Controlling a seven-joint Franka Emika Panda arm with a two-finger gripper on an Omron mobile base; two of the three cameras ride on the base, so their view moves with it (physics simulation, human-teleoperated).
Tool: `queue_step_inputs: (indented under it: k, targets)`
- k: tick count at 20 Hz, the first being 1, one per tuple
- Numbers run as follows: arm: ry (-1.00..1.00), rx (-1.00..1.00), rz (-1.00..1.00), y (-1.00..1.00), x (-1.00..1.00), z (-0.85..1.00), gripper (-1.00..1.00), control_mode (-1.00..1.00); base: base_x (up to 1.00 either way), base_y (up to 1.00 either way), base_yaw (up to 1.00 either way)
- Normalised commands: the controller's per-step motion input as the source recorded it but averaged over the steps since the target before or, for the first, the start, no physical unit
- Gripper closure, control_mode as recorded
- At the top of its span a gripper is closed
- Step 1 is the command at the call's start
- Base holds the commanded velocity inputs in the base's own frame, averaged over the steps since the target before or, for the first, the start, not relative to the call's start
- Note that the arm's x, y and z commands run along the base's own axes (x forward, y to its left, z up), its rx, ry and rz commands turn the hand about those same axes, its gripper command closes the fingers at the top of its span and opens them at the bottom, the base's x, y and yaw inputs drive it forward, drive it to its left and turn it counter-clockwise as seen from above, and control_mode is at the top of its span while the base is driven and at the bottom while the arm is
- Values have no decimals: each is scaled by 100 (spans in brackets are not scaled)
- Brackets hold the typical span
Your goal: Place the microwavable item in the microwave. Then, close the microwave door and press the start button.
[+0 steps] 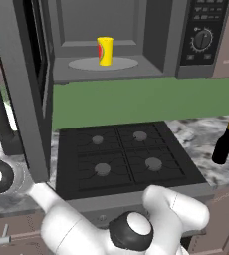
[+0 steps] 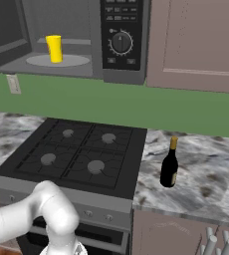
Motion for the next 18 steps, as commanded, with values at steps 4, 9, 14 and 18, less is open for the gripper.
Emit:
queue_step_inputs:
  k: [4, 9, 14, 18]
  targets:
    - [0, 40, 10, -96, -7, 16, -100, -100, 0, 0, 0]
    - [0, 44, 12, -100, 0, 4, -100, -100, 0, 0, 0]
    - [0, 44, 15, -100, 8, 0, -100, -100, 0, 0, 0]
    - [0, 45, 19, -100, 18, 0, -100, -100, 0, 0, 0]
